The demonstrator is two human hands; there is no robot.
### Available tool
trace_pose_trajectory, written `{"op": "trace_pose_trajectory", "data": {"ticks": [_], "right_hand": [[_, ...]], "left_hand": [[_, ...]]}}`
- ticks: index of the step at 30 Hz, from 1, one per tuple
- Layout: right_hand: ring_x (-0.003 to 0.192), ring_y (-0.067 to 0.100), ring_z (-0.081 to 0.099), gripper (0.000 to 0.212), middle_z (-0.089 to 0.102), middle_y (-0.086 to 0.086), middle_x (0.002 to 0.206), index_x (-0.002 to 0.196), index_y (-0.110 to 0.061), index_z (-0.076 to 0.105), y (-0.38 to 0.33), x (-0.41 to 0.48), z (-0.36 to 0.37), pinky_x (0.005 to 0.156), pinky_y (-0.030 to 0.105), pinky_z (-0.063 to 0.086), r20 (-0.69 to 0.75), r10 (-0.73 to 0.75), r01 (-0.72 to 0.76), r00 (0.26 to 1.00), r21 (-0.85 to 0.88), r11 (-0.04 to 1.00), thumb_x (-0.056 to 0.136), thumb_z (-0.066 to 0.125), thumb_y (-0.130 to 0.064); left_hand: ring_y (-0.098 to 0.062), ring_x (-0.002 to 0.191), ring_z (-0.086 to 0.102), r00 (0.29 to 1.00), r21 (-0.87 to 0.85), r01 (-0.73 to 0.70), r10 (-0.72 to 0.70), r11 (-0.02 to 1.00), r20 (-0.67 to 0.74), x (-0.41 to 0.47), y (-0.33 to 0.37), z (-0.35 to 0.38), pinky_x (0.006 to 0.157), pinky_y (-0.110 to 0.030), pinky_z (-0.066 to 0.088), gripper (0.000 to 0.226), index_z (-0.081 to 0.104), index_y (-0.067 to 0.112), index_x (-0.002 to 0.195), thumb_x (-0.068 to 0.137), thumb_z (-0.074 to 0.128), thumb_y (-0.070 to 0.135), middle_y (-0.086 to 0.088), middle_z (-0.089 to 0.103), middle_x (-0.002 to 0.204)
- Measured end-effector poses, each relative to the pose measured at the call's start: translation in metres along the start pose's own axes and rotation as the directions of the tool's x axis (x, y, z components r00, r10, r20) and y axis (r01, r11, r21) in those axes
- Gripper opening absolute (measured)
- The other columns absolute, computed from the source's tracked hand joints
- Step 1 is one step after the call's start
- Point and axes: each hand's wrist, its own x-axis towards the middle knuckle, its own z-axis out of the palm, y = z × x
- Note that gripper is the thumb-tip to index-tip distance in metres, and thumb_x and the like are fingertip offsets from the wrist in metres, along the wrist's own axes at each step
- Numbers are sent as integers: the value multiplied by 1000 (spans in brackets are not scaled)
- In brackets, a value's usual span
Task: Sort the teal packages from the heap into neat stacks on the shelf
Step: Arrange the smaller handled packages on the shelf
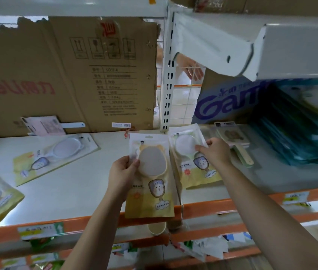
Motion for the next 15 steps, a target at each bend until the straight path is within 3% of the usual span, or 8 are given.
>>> {"op": "trace_pose_trajectory", "data": {"ticks": [6, 11, 15], "right_hand": [[57, 11, 45, 43, 50, -2, 68, 81, -16, 49, 5, -5, -7, 49, 26, 28, 39, -53, 62, 998, -285, 956, 87, 59, -57], [63, 12, 56, 35, 61, -1, 76, 93, -18, 52, 25, -13, -12, 52, 26, 38, 43, -184, 189, 982, -257, 948, 92, 53, -53], [78, 10, 57, 14, 59, -6, 87, 96, -23, 53, 47, -25, -21, 63, 23, 44, 90, -323, 334, 942, -179, 925, 93, 57, -36]], "left_hand": [[-31, 80, 71, 999, -53, 7, -9, 999, -36, -12, 0, 17, 68, -51, 60, 19, 67, 9, 102, 97, 56, 24, -12, 72, 88], [-39, 78, 69, 999, -106, 17, -20, 994, -28, -22, -2, 35, 70, -57, 58, 18, 68, 8, 94, 96, 58, 22, -18, 72, 86], [-30, 73, 71, 999, -171, 28, -31, 985, -14, -24, 8, 53, 60, -39, 59, 18, 68, 4, 97, 96, 58, 19, -14, 72, 84]]}}
